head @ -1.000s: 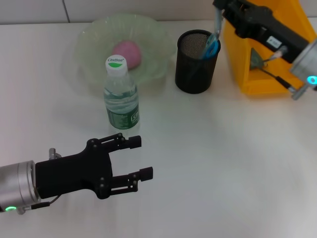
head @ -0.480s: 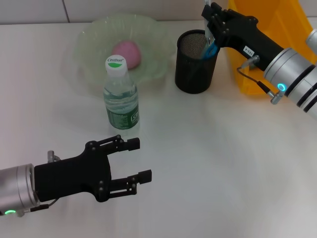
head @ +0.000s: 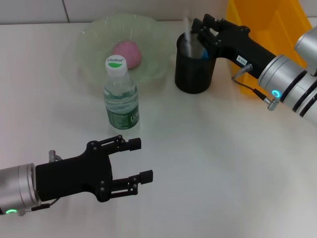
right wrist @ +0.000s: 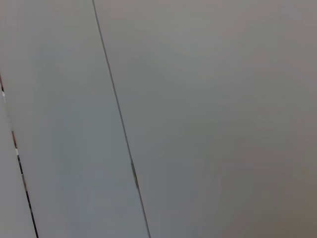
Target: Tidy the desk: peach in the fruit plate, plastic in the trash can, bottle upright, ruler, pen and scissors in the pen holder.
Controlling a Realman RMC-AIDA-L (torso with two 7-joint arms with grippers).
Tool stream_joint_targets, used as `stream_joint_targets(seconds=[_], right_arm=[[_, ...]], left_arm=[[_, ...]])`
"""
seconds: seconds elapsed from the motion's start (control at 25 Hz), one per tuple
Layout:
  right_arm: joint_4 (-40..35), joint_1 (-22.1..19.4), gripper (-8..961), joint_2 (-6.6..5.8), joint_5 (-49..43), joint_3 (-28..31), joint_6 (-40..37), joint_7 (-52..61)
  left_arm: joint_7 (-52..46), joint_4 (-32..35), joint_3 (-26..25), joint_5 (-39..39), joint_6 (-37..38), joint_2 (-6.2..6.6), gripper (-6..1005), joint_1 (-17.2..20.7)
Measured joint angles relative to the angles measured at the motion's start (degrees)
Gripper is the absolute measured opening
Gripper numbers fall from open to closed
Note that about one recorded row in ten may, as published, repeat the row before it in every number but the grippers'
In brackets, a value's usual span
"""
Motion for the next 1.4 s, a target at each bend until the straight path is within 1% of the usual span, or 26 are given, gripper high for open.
stream_joint_targets(seconds=[0.28,0.4,0.44,0.48,0.52,0.6,0.68,0.76,0.84,0.92,0.96,1.0,1.04,1.12,1.2,1.24,1.28,1.36,1.4], right_arm=[[0.1,-0.4,311,0.00,0.0,0.3,-0.4,-0.1],[0.1,-1.1,369,0.00,0.0,0.5,-2.1,0.1],[0.1,-1.6,417,0.00,0.0,0.5,-3.2,0.2],[-0.2,-3.0,465,0.00,0.0,0.5,-6.5,0.3],[-0.2,-3.0,512,0.00,0.0,0.5,-6.5,0.3],[-1.2,-5.1,608,-0.10,0.1,0.5,-11.4,0.8],[-3.4,-7.8,611,-0.44,0.0,0.0,-16.0,2.6],[-8.2,-11.6,615,-0.87,-1.4,-1.1,-20.0,7.3],[-16.2,-16.5,618,-1.42,-5.6,-2.5,-22.4,13.7],[-23.6,-20.8,621,-2.26,-11.2,-2.9,-25.0,17.9],[-26.9,-22.7,625,-2.62,-14.7,-2.7,-26.7,19.0],[-31.1,-25.3,628,-3.07,-21.2,-2.3,-30.1,19.3],[-31.1,-25.3,632,-3.07,-21.2,-2.3,-30.1,19.3],[-33.2,-27.2,639,-3.18,-27.1,-2.0,-32.2,19.1],[-33.6,-28.1,658,-3.02,-31.8,-1.5,-32.6,18.3],[-33.1,-28.5,673,-2.61,-36.8,-1.1,-32.5,16.7],[-33.1,-28.5,688,-2.61,-36.8,-1.1,-32.5,16.7],[-32.5,-28.5,719,-2.04,-41.1,-1.0,-32.3,14.8],[-31.9,-28.5,734,-1.41,-43.8,-0.9,-32.2,13.1]], left_arm=[[0.0,0.0,0.1,0.0,0.0,0.00,770,0.1],[0.0,0.2,0.1,0.0,0.2,0.00,770,0.0],[-0.1,0.2,0.1,0.0,0.3,0.00,770,0.1],[-0.1,0.2,0.1,0.0,0.3,0.00,770,0.1],[-0.1,0.2,0.0,0.0,0.4,0.00,770,0.1],[-0.2,0.3,0.0,0.0,0.4,0.00,770,0.2],[-0.5,0.4,-0.2,0.0,0.4,0.05,770,0.3],[-0.6,0.4,-0.3,0.0,0.4,0.09,770,0.3],[-0.7,0.3,-0.3,0.0,0.4,0.18,770,0.3],[-0.9,0.2,-0.4,0.0,0.2,0.38,770,0.3],[-1.2,0.2,-0.5,0.0,0.1,0.56,770,0.3],[-1.3,0.2,-0.5,0.0,0.0,0.62,770,0.3],[-1.7,0.3,-0.5,0.0,0.0,0.81,770,0.3],[-2.1,0.4,-0.5,0.0,0.0,1.23,770,0.3],[-2.7,0.3,-0.5,0.0,0.0,1.74,770,0.2],[-3.0,0.3,-0.4,0.0,-0.1,1.95,770,0.2],[-3.4,0.4,-0.2,0.1,-0.1,2.21,770,0.2],[-3.7,0.4,0.0,0.5,-0.1,2.56,770,0.2],[-3.8,0.4,0.0,1.4,-0.1,2.78,770,0.1]])
